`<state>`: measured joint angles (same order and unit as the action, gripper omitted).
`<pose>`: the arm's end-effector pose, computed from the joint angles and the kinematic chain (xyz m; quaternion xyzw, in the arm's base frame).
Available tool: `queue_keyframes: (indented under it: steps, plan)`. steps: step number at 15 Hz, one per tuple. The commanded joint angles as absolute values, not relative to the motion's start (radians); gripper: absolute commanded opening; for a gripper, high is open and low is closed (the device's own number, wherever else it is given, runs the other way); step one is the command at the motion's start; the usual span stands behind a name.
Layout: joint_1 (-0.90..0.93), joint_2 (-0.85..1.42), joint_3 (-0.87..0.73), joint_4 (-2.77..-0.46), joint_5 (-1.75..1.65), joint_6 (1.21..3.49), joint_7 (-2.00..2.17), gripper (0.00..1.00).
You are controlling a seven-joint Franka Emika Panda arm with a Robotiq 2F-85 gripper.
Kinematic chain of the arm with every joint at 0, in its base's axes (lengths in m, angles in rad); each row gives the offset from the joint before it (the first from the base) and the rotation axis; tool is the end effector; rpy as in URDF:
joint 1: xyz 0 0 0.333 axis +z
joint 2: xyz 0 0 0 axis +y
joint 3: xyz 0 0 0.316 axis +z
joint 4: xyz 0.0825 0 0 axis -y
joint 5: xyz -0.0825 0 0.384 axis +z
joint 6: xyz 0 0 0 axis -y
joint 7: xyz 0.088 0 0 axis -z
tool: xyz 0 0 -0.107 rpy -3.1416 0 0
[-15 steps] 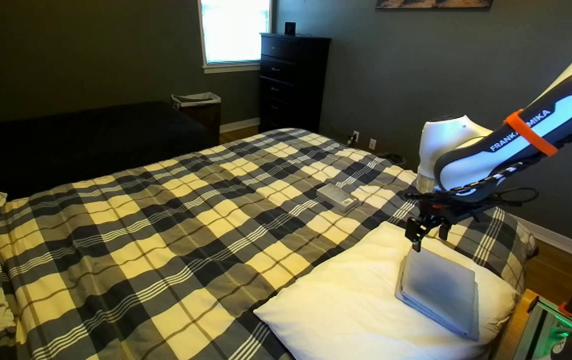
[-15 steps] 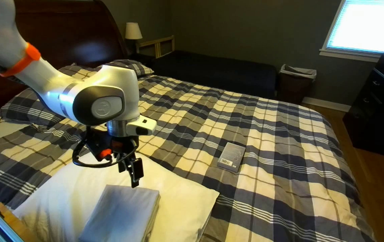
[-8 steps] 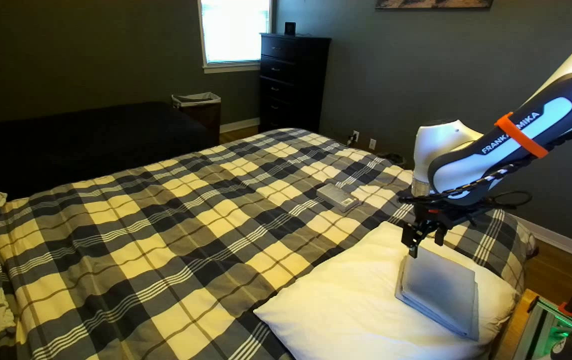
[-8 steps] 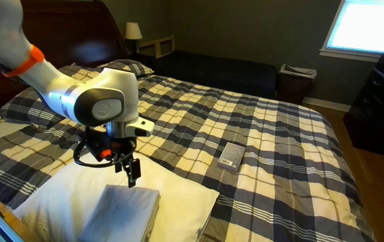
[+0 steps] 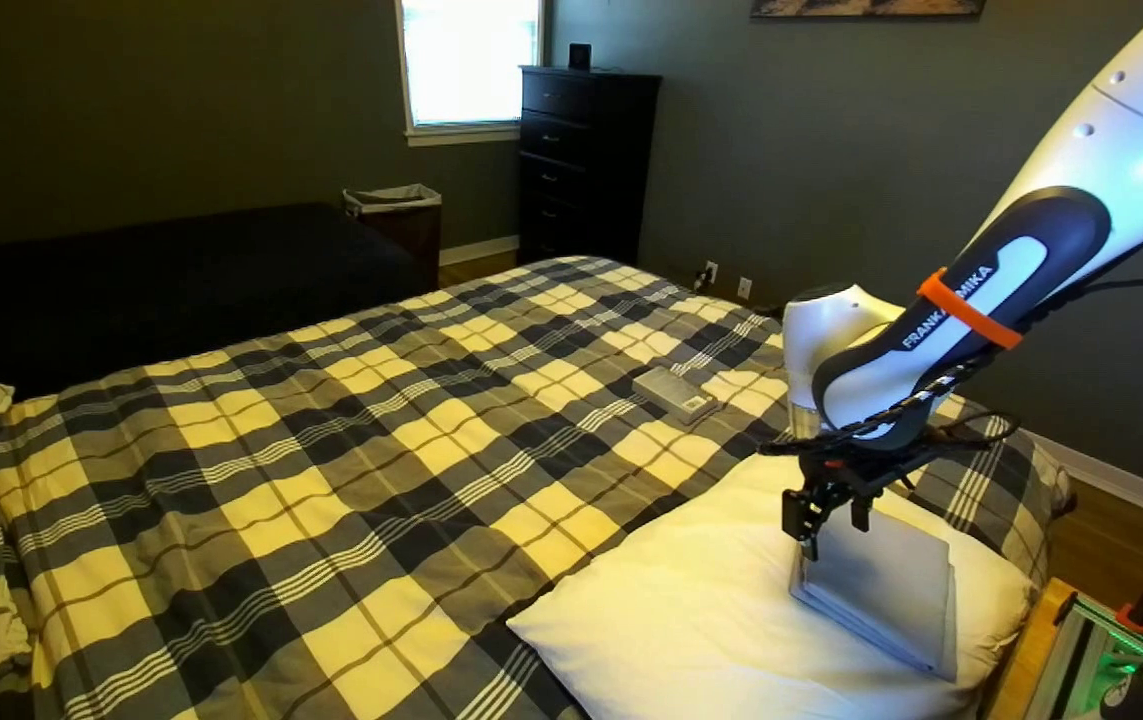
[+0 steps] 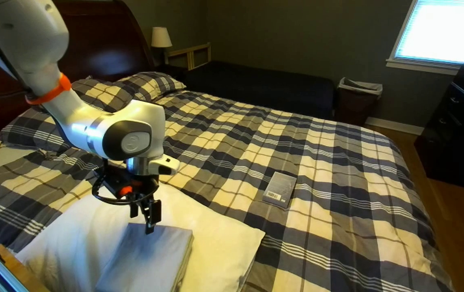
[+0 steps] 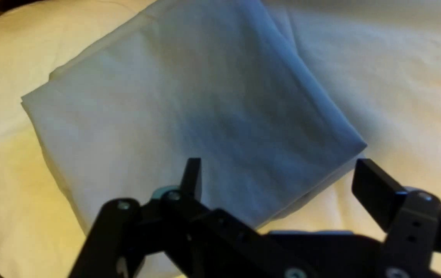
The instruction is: Remove the blue cloth from the white pillow, put it on the bed and then cover it with the white pillow
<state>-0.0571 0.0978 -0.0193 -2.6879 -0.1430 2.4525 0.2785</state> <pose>0.3711 -0.0287 0.1784 0.9791 -0.1128 -0.1609 0.0531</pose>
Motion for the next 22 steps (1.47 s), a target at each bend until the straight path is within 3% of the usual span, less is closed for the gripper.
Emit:
queue_keyframes:
  steps: [1,22]
  plan:
    - [-0.007,0.224,-0.025,-2.603,-0.163,2.435,0.333,1.00]
    - [0.121,0.566,-0.096,-2.287,-0.246,2.137,0.407,1.00]
